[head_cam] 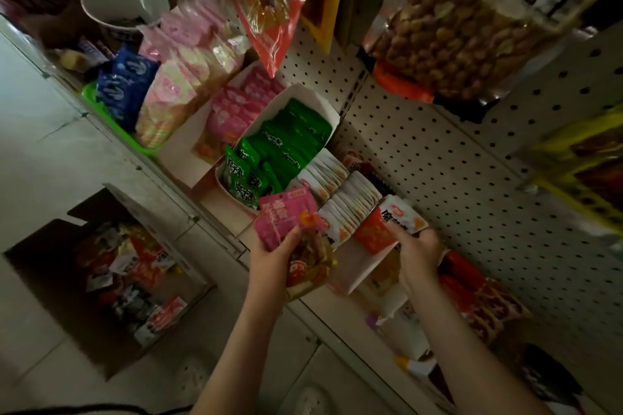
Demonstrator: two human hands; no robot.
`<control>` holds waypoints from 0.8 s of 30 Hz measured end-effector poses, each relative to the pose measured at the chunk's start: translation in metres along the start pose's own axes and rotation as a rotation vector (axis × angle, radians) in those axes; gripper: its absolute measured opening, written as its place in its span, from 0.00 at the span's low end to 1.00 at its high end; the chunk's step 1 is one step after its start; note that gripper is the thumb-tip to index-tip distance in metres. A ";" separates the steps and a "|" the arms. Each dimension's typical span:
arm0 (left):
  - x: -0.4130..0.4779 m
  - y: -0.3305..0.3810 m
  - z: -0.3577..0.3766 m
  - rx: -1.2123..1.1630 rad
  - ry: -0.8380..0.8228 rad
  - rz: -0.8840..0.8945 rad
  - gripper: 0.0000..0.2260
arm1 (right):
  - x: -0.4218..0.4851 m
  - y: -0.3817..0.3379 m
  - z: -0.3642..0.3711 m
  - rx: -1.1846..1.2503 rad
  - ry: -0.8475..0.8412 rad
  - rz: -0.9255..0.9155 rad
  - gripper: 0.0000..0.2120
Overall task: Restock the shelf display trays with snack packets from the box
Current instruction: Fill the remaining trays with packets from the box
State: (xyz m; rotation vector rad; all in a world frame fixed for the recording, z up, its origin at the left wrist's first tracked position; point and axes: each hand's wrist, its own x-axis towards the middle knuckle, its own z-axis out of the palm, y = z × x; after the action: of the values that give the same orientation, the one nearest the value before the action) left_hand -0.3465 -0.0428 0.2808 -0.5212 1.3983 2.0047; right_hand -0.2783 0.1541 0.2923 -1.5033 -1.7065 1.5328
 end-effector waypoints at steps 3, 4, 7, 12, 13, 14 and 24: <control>0.002 -0.004 0.001 0.018 -0.037 -0.048 0.15 | 0.005 0.010 0.000 -0.206 -0.072 -0.003 0.13; 0.002 -0.004 0.002 0.022 -0.051 -0.064 0.18 | 0.007 0.012 0.000 -0.322 -0.087 -0.043 0.08; 0.005 -0.006 0.004 0.026 -0.088 -0.093 0.21 | 0.015 0.015 0.001 -0.560 -0.014 -0.208 0.10; 0.005 -0.003 0.005 0.015 -0.154 -0.139 0.26 | 0.020 0.009 0.006 -0.821 0.219 -0.274 0.09; 0.005 -0.002 0.005 0.014 -0.158 -0.144 0.28 | 0.016 0.003 0.007 -0.783 0.250 -0.283 0.12; 0.003 0.000 0.005 0.015 -0.162 -0.148 0.29 | 0.010 -0.004 0.009 -0.715 0.243 -0.309 0.14; 0.003 0.059 -0.027 0.268 -0.431 -0.264 0.23 | -0.058 -0.083 0.084 -0.645 -0.834 -0.091 0.16</control>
State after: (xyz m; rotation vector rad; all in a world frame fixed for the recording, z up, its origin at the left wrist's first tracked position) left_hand -0.3908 -0.0812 0.3094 -0.1319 1.2292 1.5705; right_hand -0.3645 0.0797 0.3590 -1.0241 -2.9135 1.7928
